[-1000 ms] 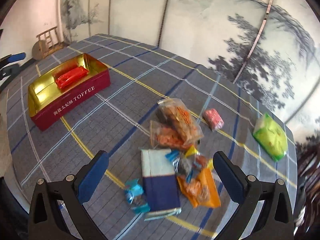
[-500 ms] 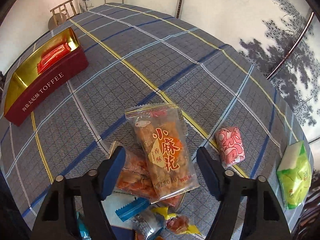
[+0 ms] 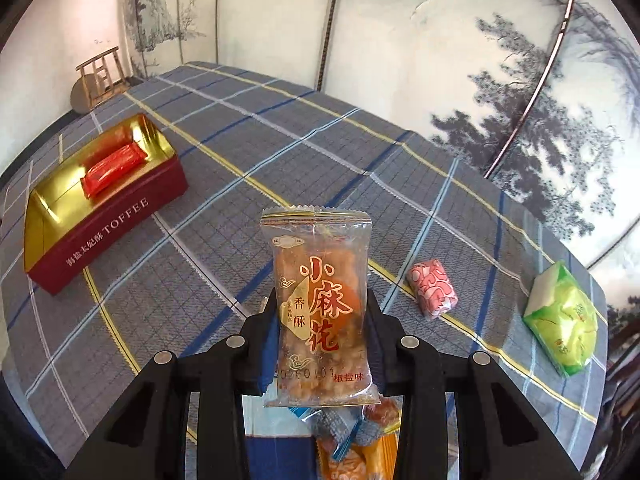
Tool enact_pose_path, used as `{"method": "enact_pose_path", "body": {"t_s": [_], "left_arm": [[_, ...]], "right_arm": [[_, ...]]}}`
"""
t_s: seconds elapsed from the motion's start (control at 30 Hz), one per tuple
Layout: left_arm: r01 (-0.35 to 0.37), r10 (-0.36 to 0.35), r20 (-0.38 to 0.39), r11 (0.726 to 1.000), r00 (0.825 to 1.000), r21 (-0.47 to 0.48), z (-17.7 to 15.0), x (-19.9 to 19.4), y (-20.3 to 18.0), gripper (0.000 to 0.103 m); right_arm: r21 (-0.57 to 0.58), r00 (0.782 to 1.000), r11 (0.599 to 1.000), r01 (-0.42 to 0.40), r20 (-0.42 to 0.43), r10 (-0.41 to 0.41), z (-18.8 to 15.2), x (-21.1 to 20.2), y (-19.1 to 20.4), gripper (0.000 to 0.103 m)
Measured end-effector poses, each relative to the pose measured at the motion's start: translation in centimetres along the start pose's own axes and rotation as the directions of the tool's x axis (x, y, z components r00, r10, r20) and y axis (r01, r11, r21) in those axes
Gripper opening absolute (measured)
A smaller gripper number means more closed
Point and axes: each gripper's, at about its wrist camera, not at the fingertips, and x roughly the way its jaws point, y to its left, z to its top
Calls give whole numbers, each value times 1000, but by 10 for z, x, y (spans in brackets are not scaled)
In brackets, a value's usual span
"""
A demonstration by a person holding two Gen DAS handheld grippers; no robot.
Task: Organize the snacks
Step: 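Carry the pastry bag to the tin and lower it inside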
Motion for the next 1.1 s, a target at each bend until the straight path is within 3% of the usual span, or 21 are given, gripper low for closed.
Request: {"method": "enact_pose_path", "body": {"t_s": [0.23,0.33,0.5,0.77,1.1], "left_arm": [[-17,17,-20,1000,1000,-3,-30,-5,-11,102],[-32,32,-22,999,999,-1,-37,-8,-10,102],[-44,43,-26,999,999,-32,-46,-14,-3,102],[-67,66,-23,996,998,-54,-57,-23,10,102],[-81,77,-34,991,996,-109,-64,-23,27,102]], "right_arm": [[185,980,972,143,108,-165,0,-41,23,38],[214,960,954,211,137,-243,6,-54,44,38],[262,938,932,252,172,-302,21,-70,73,38],[287,922,923,257,215,-323,45,-84,113,38],[270,924,937,224,247,-292,64,-91,158,38]]}}
